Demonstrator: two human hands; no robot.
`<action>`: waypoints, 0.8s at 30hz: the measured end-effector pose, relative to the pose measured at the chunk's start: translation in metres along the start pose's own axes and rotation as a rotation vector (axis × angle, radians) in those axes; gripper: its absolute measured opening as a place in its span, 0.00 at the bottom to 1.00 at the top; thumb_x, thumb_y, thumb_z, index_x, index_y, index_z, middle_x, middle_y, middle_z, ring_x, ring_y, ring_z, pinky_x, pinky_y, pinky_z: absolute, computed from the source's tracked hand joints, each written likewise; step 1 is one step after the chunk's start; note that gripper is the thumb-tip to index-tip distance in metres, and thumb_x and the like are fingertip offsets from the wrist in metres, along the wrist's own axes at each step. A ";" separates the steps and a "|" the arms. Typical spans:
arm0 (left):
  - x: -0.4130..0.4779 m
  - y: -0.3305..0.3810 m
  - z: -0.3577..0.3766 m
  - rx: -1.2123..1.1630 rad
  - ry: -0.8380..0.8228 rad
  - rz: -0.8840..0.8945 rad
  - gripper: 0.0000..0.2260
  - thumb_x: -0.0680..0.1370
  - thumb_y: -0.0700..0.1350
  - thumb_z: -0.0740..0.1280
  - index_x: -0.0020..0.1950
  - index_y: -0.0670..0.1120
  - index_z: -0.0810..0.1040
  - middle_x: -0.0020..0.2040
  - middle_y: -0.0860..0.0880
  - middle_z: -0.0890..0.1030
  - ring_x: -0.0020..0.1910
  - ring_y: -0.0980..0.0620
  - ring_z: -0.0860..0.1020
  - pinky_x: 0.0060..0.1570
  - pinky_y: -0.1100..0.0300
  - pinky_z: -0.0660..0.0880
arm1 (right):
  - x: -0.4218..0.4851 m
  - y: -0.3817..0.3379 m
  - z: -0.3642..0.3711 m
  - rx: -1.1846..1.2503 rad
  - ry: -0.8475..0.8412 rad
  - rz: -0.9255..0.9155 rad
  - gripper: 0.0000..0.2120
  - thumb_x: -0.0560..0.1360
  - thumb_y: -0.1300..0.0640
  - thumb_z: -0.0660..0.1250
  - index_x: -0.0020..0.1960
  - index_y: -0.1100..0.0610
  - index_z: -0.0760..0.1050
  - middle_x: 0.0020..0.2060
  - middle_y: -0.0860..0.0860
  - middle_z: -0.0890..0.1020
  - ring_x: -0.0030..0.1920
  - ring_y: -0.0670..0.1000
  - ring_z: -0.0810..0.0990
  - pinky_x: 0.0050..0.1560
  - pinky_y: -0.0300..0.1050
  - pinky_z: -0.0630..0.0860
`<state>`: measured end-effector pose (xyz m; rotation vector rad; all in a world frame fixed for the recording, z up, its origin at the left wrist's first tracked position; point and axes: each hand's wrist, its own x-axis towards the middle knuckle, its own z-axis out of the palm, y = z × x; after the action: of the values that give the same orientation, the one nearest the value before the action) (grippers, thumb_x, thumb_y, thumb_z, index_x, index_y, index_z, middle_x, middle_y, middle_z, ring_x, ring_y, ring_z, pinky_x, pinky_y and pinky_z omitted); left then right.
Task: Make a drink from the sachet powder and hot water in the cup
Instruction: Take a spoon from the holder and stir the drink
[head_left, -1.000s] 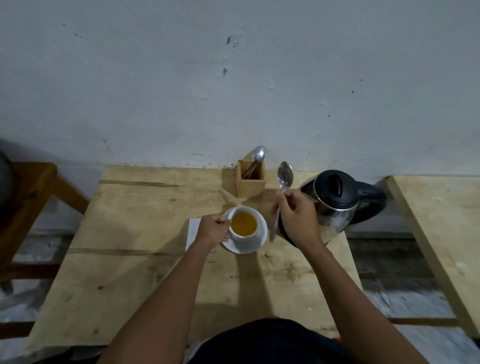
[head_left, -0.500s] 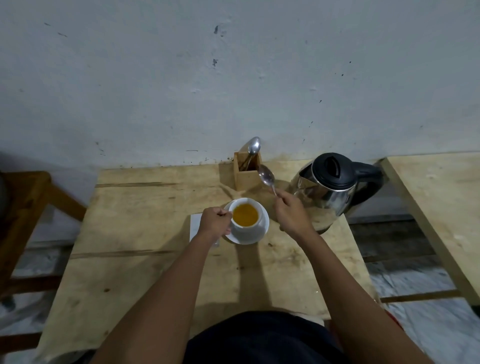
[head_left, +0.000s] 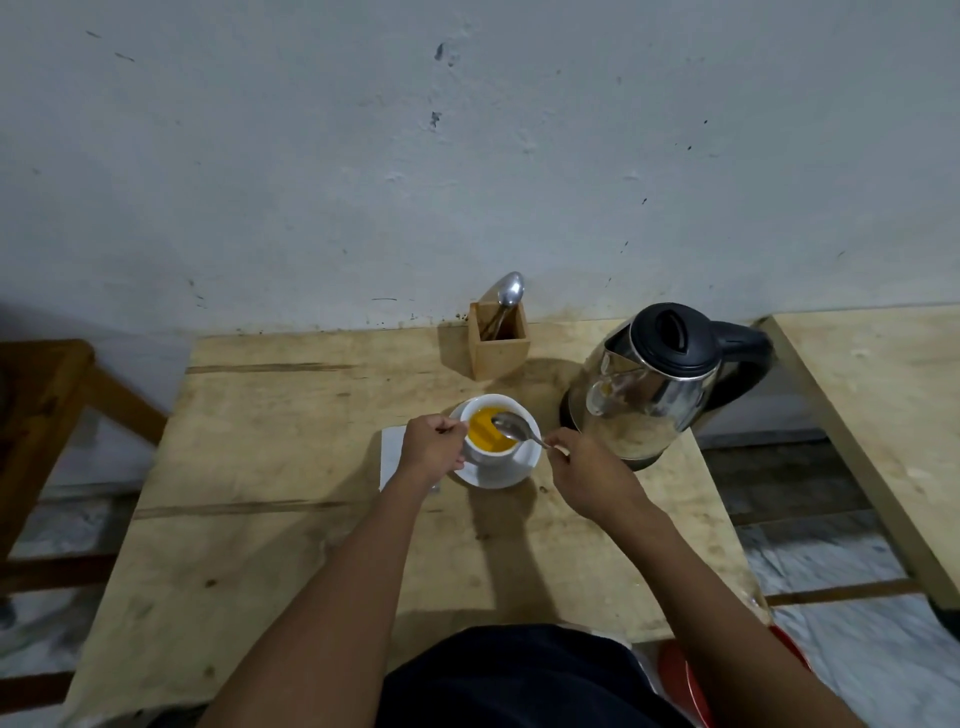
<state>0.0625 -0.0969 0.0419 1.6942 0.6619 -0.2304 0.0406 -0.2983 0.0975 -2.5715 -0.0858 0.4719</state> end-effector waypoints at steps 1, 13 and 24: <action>0.000 0.000 0.000 -0.002 0.005 0.002 0.06 0.77 0.42 0.68 0.50 0.40 0.79 0.35 0.44 0.80 0.31 0.48 0.79 0.34 0.58 0.80 | 0.000 -0.002 0.000 -0.029 0.009 -0.002 0.14 0.81 0.54 0.57 0.64 0.52 0.74 0.52 0.54 0.82 0.49 0.57 0.80 0.42 0.48 0.75; 0.000 0.000 0.000 -0.019 -0.007 0.001 0.03 0.77 0.42 0.68 0.48 0.44 0.78 0.35 0.45 0.80 0.32 0.49 0.79 0.36 0.58 0.80 | 0.036 -0.039 -0.014 -0.609 -0.051 -0.221 0.13 0.80 0.54 0.58 0.59 0.50 0.79 0.49 0.50 0.84 0.45 0.53 0.82 0.37 0.42 0.70; 0.002 -0.001 0.002 0.050 0.001 0.033 0.04 0.77 0.44 0.68 0.43 0.45 0.79 0.37 0.46 0.80 0.38 0.45 0.80 0.45 0.48 0.81 | 0.054 -0.059 -0.027 -0.767 -0.017 -0.144 0.17 0.78 0.52 0.62 0.32 0.52 0.64 0.28 0.47 0.71 0.27 0.46 0.68 0.32 0.41 0.69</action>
<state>0.0641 -0.0978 0.0398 1.7523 0.6336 -0.2243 0.1028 -0.2529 0.1320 -3.2685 -0.5484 0.4670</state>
